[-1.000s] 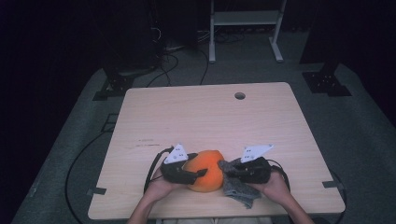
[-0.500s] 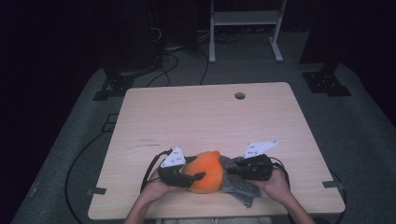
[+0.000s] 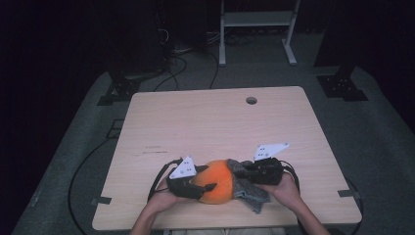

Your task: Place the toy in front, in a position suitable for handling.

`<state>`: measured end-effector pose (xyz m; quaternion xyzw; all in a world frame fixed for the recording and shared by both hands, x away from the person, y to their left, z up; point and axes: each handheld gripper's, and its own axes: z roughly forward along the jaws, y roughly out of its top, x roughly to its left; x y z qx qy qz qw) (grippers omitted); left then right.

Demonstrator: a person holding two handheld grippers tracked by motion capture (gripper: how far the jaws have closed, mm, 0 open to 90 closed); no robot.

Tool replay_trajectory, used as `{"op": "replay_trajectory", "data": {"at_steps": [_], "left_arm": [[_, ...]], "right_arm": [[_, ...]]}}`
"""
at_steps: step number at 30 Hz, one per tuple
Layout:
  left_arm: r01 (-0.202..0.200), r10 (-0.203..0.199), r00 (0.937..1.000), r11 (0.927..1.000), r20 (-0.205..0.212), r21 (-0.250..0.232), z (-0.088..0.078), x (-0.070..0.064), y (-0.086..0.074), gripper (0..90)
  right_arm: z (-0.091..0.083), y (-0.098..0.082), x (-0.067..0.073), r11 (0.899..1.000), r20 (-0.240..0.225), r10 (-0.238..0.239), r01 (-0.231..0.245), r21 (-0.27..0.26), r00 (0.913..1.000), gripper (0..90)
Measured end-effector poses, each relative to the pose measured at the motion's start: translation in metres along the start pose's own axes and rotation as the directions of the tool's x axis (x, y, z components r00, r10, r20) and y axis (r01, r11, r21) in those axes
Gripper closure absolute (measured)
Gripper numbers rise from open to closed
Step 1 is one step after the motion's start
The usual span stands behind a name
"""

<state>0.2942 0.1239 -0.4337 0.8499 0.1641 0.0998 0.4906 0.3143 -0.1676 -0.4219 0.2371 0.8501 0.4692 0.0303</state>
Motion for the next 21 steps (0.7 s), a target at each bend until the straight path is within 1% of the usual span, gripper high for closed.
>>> {"op": "replay_trajectory", "data": {"at_steps": [1,2,3,4,5,6,7,8,9,10,11,12,13,14,15,16,17,18,19,20,21], "left_arm": [[0.017,-0.017,0.9998,0.9998,0.008,-0.005,0.0,0.001,0.001,33.8],[0.037,-0.036,0.9992,0.9993,0.015,-0.012,0.0,0.003,0.002,29.0],[0.069,-0.068,0.9975,0.9976,0.015,-0.013,-0.001,0.005,0.004,23.1],[0.109,-0.109,0.994,0.994,-0.008,-0.007,0.0,0.009,0.006,17.9],[0.136,-0.136,0.9904,0.9907,-0.025,0.008,0.003,0.012,0.007,11.1],[0.182,-0.181,0.9831,0.9827,-0.027,0.034,0.006,0.015,0.007,7.0],[0.226,-0.226,0.9742,0.9727,-0.012,0.054,0.01,0.018,0.005,7.5],[0.246,-0.246,0.9692,0.9677,-0.01,0.054,0.012,0.019,0.004,8.5],[0.222,-0.221,0.9751,0.9741,-0.017,0.044,0.011,0.017,0.004,14.3],[0.17,-0.169,0.9849,0.9846,-0.038,0.04,0.011,0.014,0.006,21.9],[0.109,-0.107,0.9919,0.9935,-0.068,0.032,0.011,0.009,0.01,26.6],[0.038,-0.036,0.9948,0.9991,-0.096,0.018,0.011,0.002,0.014,30.2],[-0.034,0.034,0.9909,0.9994,-0.13,0.004,0.013,-0.004,0.018,31.2],[-0.085,0.084,0.9837,0.9964,-0.159,0.005,0.015,-0.009,0.02,31.4],[-0.102,0.102,0.9805,0.9947,-0.168,0.012,0.017,-0.01,0.021,31.1],[-0.087,0.088,0.9855,0.9961,-0.145,0.014,0.017,-0.008,0.02,29.3],[-0.058,0.059,0.9909,0.9983,-0.121,0.009,0.016,-0.005,0.018,25.9],[-0.018,0.017,0.9944,0.9998,-0.104,-0.008,0.014,-0.002,0.016,21.6],[0.044,-0.045,0.9964,0.9988,-0.072,-0.023,0.012,0.003,0.016,17.5],[0.078,-0.08,0.9953,0.9966,-0.055,-0.027,0.012,0.005,0.016,12.4],[0.113,-0.115,0.9923,0.9931,-0.047,-0.029,0.012,0.007,0.015,10.6]], "right_arm": [[0.002,-0.003,-0.001,1.0,0.0,0.007,-0.007,0.009,1.0,76.8],[0.004,-0.007,-0.002,0.999,-0.003,0.014,-0.014,0.03,0.9999,76.9],[0.005,-0.009,-0.002,0.999,-0.004,0.014,-0.014,0.039,0.9999,77.0],[0.005,-0.012,0.0,0.998,0.001,0.012,-0.012,0.055,0.9999,77.0],[0.005,-0.014,0.001,0.997,0.008,-0.001,0.0,0.074,1.0,76.9],[0.005,-0.015,0.001,0.997,0.01,-0.004,0.003,0.079,0.9999,76.9],[0.004,-0.015,0.0,0.997,0.011,-0.002,0.001,0.077,0.9999,76.9],[0.002,-0.014,0.0,0.997,0.014,0.002,-0.003,0.077,0.9999,76.9],[0.001,-0.012,-0.001,0.998,0.022,-0.003,0.002,0.068,0.9998,76.9],[-0.001,-0.009,-0.001,0.998,0.027,-0.008,0.006,0.055,0.9996,77.0],[-0.004,-0.005,0.0,0.999,0.028,-0.013,0.012,0.04,0.9995,77.0],[-0.007,-0.001,0.002,1.0,0.03,-0.016,0.015,0.014,0.9994,77.0],[-0.009,0.003,0.003,1.0,0.033,-0.02,0.02,-0.01,0.9993,77.0],[-0.011,0.007,0.005,0.999,0.043,-0.031,0.032,-0.029,0.9986,77.0],[-0.012,0.01,0.006,0.998,0.057,-0.046,0.049,-0.038,0.9973,77.0],[-0.012,0.011,0.007,0.998,0.067,-0.055,0.057,-0.032,0.9963,77.0],[-0.01,0.009,0.006,0.998,0.062,-0.054,0.056,-0.024,0.9966,77.0],[-0.008,0.006,0.005,0.999,0.052,-0.044,0.045,-0.025,0.9977,77.1],[-0.007,0.003,0.004,0.999,0.041,-0.035,0.036,-0.025,0.9986,77.2],[-0.005,0.001,0.007,0.999,0.032,-0.042,0.043,-0.023,0.9986,77.1],[-0.004,0.002,0.01,0.998,0.026,-0.057,0.058,-0.025,0.998,77.1]]}}
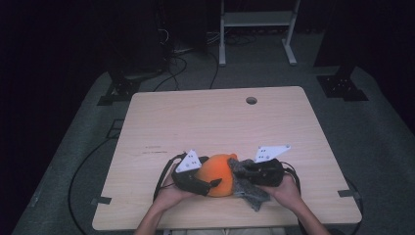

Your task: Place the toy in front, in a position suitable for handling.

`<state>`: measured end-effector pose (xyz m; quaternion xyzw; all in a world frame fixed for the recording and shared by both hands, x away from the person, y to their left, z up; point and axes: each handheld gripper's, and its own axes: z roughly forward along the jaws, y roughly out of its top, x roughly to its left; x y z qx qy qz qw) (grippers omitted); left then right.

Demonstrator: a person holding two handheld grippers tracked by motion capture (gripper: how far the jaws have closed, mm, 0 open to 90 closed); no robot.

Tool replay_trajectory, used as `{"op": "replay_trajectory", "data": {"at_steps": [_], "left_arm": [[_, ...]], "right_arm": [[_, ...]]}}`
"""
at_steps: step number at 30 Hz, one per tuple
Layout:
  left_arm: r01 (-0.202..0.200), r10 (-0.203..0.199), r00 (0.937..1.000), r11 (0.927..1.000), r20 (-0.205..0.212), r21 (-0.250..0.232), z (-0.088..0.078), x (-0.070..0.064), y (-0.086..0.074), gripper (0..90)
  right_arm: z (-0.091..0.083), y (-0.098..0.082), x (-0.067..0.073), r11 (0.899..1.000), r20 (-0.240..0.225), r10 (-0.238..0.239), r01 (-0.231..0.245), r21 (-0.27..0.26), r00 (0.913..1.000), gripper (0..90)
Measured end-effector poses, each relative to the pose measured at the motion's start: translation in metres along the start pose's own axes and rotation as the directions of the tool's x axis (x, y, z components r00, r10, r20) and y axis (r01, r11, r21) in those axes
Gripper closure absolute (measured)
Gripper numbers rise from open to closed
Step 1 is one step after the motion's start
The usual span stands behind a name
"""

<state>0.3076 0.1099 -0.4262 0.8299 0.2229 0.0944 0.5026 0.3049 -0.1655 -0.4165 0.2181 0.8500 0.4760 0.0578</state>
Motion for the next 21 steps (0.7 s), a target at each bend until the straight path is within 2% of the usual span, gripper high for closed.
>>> {"op": "replay_trajectory", "data": {"at_steps": [1,3,5,7,8,9,11,14,15,17,21], "left_arm": [[0.002,-0.002,1.0,0.9999,-0.007,0.015,0.0,0.001,0.0,11.0],[-0.041,0.042,0.9985,0.9988,-0.034,0.028,-0.001,-0.001,-0.004,23.8],[-0.044,0.046,0.9981,0.9986,-0.041,0.03,-0.004,-0.001,-0.008,27.8],[-0.039,0.04,0.9984,0.9989,-0.039,0.025,-0.007,0.002,-0.012,29.0],[-0.024,0.024,0.9993,0.9996,-0.029,0.017,-0.007,0.004,-0.013,29.0],[-0.027,0.028,0.9993,0.9995,-0.026,0.015,-0.007,0.004,-0.013,29.0],[-0.057,0.057,0.998,0.9983,-0.025,0.01,-0.006,0.0,-0.013,29.6],[-0.123,0.123,0.992,0.9924,-0.026,0.011,-0.007,-0.006,-0.012,30.7],[-0.128,0.128,0.9914,0.9917,-0.028,0.013,-0.007,-0.007,-0.013,31.0],[-0.123,0.123,0.9921,0.9924,-0.027,0.013,-0.008,-0.006,-0.014,31.1],[-0.137,0.137,0.9903,0.9906,-0.025,0.005,-0.006,-0.009,-0.012,31.0]], "right_arm": [[0.001,0.002,0.005,1.0,-0.011,-0.02,0.02,0.002,0.9997,77.1],[0.003,0.003,0.012,0.999,-0.001,-0.052,0.052,0.01,0.9986,77.1],[0.002,-0.001,0.007,0.999,-0.001,-0.03,0.03,0.012,0.9995,77.3],[0.003,-0.011,-0.003,0.999,0.02,0.008,-0.009,0.054,0.9998,77.4],[0.003,-0.014,-0.005,0.997,0.028,0.016,-0.018,0.069,0.9995,77.3],[0.002,-0.017,-0.006,0.997,0.028,0.03,-0.032,0.07,0.9991,77.3],[-0.001,-0.013,-0.005,0.999,0.028,0.021,-0.023,0.048,0.9994,77.3],[-0.005,-0.002,-0.002,1.0,0.022,0.009,-0.009,-0.009,0.9997,77.3],[-0.004,0.0,-0.003,1.0,0.014,0.016,-0.015,-0.018,0.9998,77.3],[-0.001,-0.004,-0.006,1.0,0.011,0.03,-0.03,-0.01,0.9995,77.4],[-0.001,-0.014,-0.012,0.997,0.02,0.062,-0.062,0.047,0.9979,77.3]]}}
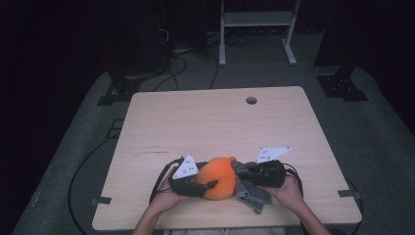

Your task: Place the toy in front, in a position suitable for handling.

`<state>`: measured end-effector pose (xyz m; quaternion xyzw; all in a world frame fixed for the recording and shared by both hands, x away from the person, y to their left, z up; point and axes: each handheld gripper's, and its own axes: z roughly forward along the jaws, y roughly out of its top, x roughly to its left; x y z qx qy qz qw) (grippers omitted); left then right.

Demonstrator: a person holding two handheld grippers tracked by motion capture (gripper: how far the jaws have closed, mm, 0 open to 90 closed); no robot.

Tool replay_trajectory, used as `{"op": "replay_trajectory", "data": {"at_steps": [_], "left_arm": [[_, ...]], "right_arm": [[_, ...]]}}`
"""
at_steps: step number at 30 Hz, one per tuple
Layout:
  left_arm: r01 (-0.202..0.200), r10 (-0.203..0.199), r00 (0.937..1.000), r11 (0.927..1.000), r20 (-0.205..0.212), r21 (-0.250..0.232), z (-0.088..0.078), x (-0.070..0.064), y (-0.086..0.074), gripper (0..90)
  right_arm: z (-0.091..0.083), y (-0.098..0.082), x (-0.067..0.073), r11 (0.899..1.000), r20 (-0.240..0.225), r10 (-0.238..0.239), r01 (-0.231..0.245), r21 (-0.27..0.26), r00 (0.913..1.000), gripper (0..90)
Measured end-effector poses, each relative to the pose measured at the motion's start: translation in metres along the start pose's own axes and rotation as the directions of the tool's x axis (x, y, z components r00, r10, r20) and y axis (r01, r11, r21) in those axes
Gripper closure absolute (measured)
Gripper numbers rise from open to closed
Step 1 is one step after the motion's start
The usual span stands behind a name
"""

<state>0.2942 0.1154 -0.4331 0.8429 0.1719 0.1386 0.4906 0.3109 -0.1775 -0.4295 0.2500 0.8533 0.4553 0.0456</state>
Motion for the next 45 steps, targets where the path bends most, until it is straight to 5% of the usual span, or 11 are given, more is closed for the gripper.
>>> {"op": "replay_trajectory", "data": {"at_steps": [6,9,12,19,23,27,33,36,39,44,45], "left_arm": [[-0.043,0.043,0.9987,0.9991,-0.027,0.0,0.003,-0.006,0.003,27.4],[0.095,-0.095,0.9954,0.9955,0.011,-0.003,0.001,0.006,0.004,13.9],[0.222,-0.222,0.9747,0.9748,0.024,0.026,0.002,0.018,0.0,11.0],[-0.009,0.009,0.9955,1.0,-0.094,0.001,0.004,-0.009,0.019,31.5],[0.04,-0.04,0.998,0.9992,-0.049,0.003,0.003,-0.002,0.013,21.9],[0.204,-0.204,0.979,0.9789,-0.005,0.008,0.005,0.013,0.005,11.6],[-0.014,0.015,0.9964,0.9999,-0.084,0.01,0.004,-0.009,0.018,31.4],[-0.021,0.022,0.9973,0.9996,-0.07,0.018,0.003,-0.01,0.021,29.8],[0.067,-0.067,0.9974,0.9977,-0.025,0.0,0.002,0.001,0.016,16.9],[0.267,-0.267,0.9633,0.9636,0.026,0.019,0.003,0.021,0.004,11.3],[0.257,-0.258,0.9661,0.9662,0.015,0.017,0.004,0.019,0.003,15.3]], "right_arm": [[-0.009,0.016,0.014,0.996,-0.007,-0.063,0.062,-0.071,0.998,77.3],[0.0,0.01,0.012,0.997,0.002,-0.06,0.06,-0.039,0.9982,77.6],[-0.001,0.005,0.007,0.999,0.017,-0.048,0.048,-0.001,0.9987,77.5],[-0.009,0.027,0.03,0.987,0.017,-0.141,0.142,-0.082,0.9899,77.5],[-0.001,0.014,0.02,0.993,0.011,-0.102,0.102,-0.054,0.9947,77.7],[0.0,0.007,0.019,0.994,0.032,-0.104,0.104,-0.012,0.9941,77.6],[-0.01,0.025,0.032,0.983,0.033,-0.158,0.16,-0.087,0.987,77.6],[-0.005,0.023,0.029,0.985,0.046,-0.162,0.165,-0.057,0.9857,77.7],[-0.002,0.014,0.024,0.989,0.042,-0.141,0.142,-0.04,0.9892,77.8],[-0.001,0.009,0.021,0.99,0.064,-0.139,0.14,-0.003,0.9882,77.7],[-0.001,0.009,0.021,0.991,0.063,-0.137,0.137,-0.001,0.9886,77.7]]}}
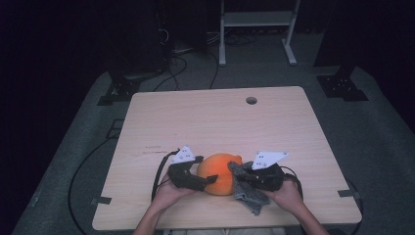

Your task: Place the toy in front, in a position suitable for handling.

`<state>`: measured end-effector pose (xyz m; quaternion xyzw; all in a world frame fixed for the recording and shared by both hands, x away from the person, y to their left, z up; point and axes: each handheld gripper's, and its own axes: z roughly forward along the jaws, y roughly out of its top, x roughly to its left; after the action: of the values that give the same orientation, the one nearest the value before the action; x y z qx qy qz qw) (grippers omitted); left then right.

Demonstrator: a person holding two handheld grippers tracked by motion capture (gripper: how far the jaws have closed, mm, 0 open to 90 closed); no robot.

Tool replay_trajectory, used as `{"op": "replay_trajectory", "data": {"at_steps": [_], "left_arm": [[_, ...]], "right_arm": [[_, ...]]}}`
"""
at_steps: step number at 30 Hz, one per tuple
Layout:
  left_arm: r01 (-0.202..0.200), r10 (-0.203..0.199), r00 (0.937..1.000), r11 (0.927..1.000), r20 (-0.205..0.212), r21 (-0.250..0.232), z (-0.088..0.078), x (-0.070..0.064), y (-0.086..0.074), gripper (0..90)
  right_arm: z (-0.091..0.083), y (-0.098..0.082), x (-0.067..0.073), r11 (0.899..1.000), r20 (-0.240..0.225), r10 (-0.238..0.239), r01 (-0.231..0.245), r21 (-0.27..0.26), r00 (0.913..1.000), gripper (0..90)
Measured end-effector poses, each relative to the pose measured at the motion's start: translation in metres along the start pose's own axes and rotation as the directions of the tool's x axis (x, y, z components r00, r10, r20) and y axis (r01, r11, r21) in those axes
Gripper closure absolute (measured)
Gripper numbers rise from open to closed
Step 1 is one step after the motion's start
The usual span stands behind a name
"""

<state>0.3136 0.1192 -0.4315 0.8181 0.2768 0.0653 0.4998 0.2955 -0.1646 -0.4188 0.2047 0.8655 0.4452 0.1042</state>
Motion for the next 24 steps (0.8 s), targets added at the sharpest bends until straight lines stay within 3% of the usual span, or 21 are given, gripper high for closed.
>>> {"op": "replay_trajectory", "data": {"at_steps": [1,3,4,6,7,8,9,11,13,14,16,17,19,21,22,23,24], "left_arm": [[-0.046,0.046,0.9986,0.9989,-0.026,-0.007,-0.001,-0.004,0.0,21.7],[-0.138,0.138,0.9872,0.9903,-0.08,-0.006,-0.003,-0.013,0.004,30.5],[-0.18,0.177,0.9796,0.9836,-0.095,-0.016,-0.002,-0.019,0.006,32.4],[-0.274,0.271,0.9544,0.9617,-0.126,-0.011,-0.001,-0.033,0.01,34.0],[-0.304,0.301,0.9455,0.9526,-0.124,-0.005,-0.001,-0.039,0.012,34.0],[-0.317,0.314,0.9418,0.9486,-0.12,-0.001,-0.001,-0.042,0.013,33.2],[-0.316,0.315,0.9432,0.9487,-0.107,0.004,0.0,-0.042,0.013,30.6],[-0.29,0.289,0.9549,0.957,-0.07,-0.011,0.0,-0.037,0.011,22.1],[-0.226,0.225,0.9735,0.9735,-0.04,-0.033,-0.001,-0.029,0.009,15.7],[-0.172,0.171,0.9847,0.9846,-0.033,-0.032,0.0,-0.023,0.008,12.7],[-0.1,0.1,0.9946,0.9948,-0.029,-0.013,0.002,-0.016,0.006,11.5],[-0.114,0.113,0.9924,0.9934,-0.05,-0.015,0.003,-0.016,0.004,17.4],[-0.181,0.179,0.9805,0.9833,-0.08,-0.018,0.002,-0.021,0.004,26.8],[-0.233,0.23,0.9686,0.9719,-0.096,-0.03,0.001,-0.029,0.008,31.0],[-0.267,0.262,0.9596,0.9633,-0.101,-0.03,0.002,-0.034,0.01,32.0],[-0.296,0.291,0.9508,0.9547,-0.107,-0.033,0.003,-0.039,0.011,32.2],[-0.311,0.307,0.9463,0.95,-0.101,-0.027,0.003,-0.042,0.012,32.1]], "right_arm": [[-0.001,0.001,0.0,1.0,0.004,-0.005,0.005,0.005,1.0,77.7],[-0.007,0.007,0.003,1.0,0.014,-0.02,0.02,-0.009,0.9997,77.7],[-0.013,0.011,0.004,0.999,0.012,-0.025,0.025,-0.048,0.9996,77.7],[-0.021,0.02,0.005,0.993,-0.007,-0.023,0.022,-0.118,0.9997,77.6],[-0.021,0.023,0.005,0.992,0.002,-0.039,0.039,-0.119,0.9993,77.6],[-0.02,0.024,0.005,0.994,0.008,-0.046,0.046,-0.103,0.9989,77.6],[-0.017,0.022,0.004,0.995,0.001,-0.045,0.045,-0.09,0.999,77.7],[-0.012,0.013,0.0,0.998,-0.01,-0.026,0.026,-0.064,0.9996,77.7],[-0.011,0.007,-0.002,0.999,-0.018,-0.023,0.022,-0.037,0.9996,77.7],[-0.012,0.006,-0.003,0.999,-0.015,-0.022,0.022,-0.024,0.9996,77.6],[-0.014,0.004,-0.004,0.999,0.009,-0.031,0.031,0.016,0.9995,77.6],[-0.014,0.002,-0.003,0.999,0.018,-0.034,0.034,0.036,0.9992,77.5],[-0.015,0.002,-0.002,0.999,0.008,-0.03,0.03,0.023,0.9995,77.5],[-0.021,0.01,0.004,0.998,0.004,-0.051,0.051,-0.023,0.9987,77.4],[-0.024,0.016,0.007,0.997,-0.01,-0.056,0.055,-0.055,0.9984,77.4],[-0.025,0.021,0.009,0.995,-0.009,-0.07,0.07,-0.068,0.9975,77.3],[-0.025,0.025,0.01,0.994,-0.003,-0.087,0.086,-0.066,0.9962,77.3]]}}
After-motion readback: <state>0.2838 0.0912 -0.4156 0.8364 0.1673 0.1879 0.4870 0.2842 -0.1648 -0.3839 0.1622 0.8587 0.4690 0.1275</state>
